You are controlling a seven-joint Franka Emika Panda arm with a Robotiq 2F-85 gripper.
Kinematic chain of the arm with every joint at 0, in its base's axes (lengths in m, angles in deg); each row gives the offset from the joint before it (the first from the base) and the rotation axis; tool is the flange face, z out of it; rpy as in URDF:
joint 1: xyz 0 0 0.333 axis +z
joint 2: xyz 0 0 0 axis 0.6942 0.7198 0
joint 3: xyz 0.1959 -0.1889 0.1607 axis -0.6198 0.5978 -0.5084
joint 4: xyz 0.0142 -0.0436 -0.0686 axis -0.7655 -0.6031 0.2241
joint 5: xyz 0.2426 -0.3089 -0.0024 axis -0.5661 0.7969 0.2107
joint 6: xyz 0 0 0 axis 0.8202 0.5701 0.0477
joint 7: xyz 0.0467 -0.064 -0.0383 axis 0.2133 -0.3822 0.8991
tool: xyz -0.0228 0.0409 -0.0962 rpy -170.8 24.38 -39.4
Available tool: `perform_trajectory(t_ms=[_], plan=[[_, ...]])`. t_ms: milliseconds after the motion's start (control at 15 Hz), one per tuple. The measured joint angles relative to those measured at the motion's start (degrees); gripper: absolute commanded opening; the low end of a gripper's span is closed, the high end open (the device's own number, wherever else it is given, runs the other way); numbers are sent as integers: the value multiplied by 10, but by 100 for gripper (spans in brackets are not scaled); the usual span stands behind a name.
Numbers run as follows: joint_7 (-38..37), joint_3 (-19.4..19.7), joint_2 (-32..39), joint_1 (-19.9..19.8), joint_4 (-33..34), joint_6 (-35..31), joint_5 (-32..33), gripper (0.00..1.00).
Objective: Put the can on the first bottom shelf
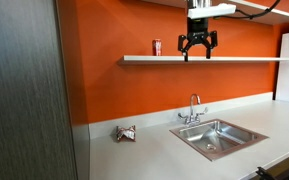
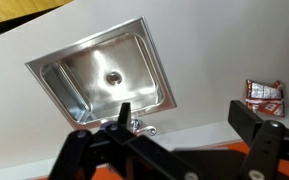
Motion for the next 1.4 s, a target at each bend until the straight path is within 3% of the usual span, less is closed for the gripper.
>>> perform_trajectory(t_ms=[1400], plan=[[0,0,-11,-3,-12,0,0,100]])
